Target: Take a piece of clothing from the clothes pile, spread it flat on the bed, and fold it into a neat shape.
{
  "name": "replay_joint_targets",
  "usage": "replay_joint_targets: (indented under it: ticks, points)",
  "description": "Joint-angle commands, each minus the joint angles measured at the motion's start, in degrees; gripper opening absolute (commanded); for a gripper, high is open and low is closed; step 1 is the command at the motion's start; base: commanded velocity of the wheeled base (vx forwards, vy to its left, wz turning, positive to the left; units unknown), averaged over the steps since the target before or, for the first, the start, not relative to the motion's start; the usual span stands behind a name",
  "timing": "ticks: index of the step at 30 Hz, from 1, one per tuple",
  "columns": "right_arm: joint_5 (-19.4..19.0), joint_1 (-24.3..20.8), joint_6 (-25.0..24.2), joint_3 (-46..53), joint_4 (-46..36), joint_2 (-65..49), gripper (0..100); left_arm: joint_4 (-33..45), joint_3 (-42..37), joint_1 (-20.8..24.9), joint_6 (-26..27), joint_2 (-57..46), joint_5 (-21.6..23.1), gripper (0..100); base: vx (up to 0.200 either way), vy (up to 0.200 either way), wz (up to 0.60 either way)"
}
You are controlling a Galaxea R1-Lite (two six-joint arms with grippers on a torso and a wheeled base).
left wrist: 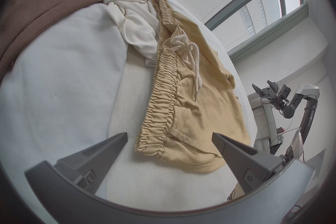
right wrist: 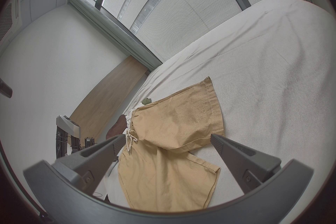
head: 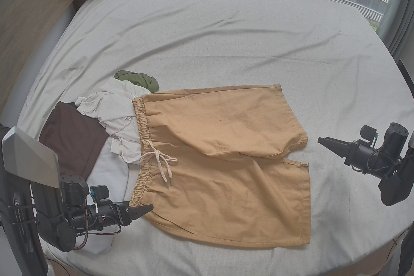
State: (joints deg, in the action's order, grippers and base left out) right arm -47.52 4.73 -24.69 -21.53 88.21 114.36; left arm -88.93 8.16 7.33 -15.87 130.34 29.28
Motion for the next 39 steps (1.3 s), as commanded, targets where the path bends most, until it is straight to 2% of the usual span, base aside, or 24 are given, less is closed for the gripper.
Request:
replay_joint_targets:
  ticks: [1, 4, 5, 15, 19, 27, 30, 39]
  points:
    - [-0.1, 0.0, 0.0, 0.0, 0.0, 0.1, 100, 0.1, 0.5, 0.0, 0.0, 0.9, 0.0, 100, 0.0, 0.0, 0.0]
    - [0.0, 0.0, 0.0, 0.0, 0.0, 0.1, 100, 0.0, 0.8, 0.0, -0.1, 0.9, -0.1, 100, 0.0, 0.0, 0.0]
    - [0.0, 0.0, 0.0, 0.1, 0.0, 0.1, 100, 0.0, 1.1, -0.1, -0.1, 0.9, -0.1, 0, 0.0, 0.0, 0.0]
    - [-0.1, -0.1, 0.3, 0.6, 0.0, 0.1, 100, 0.0, 1.4, -0.6, -0.3, 0.5, -0.2, 0, 0.0, 0.0, 0.0]
    - [-0.3, 0.0, 2.2, 1.0, 0.0, 1.0, 100, 0.0, 1.5, -0.9, -0.2, 0.0, 0.0, 0, 0.0, 0.0, 0.0]
    - [-0.6, -0.3, 10.4, 7.6, -0.1, 5.8, 100, -0.1, 1.3, -0.6, -0.2, -1.5, 0.1, 0, 0.0, 0.0, 0.0]
    - [-0.6, -2.2, 10.8, 9.8, -0.1, 5.9, 100, -0.1, 1.3, -0.4, -0.2, -1.3, 0.1, 0, 0.0, 0.0, 0.0]
    - [-0.5, -2.8, 13.2, 13.4, -3.2, 6.0, 100, -0.1, 1.3, -0.1, -0.1, -1.1, 0.1, 0, 0.0, 0.0, 0.0]
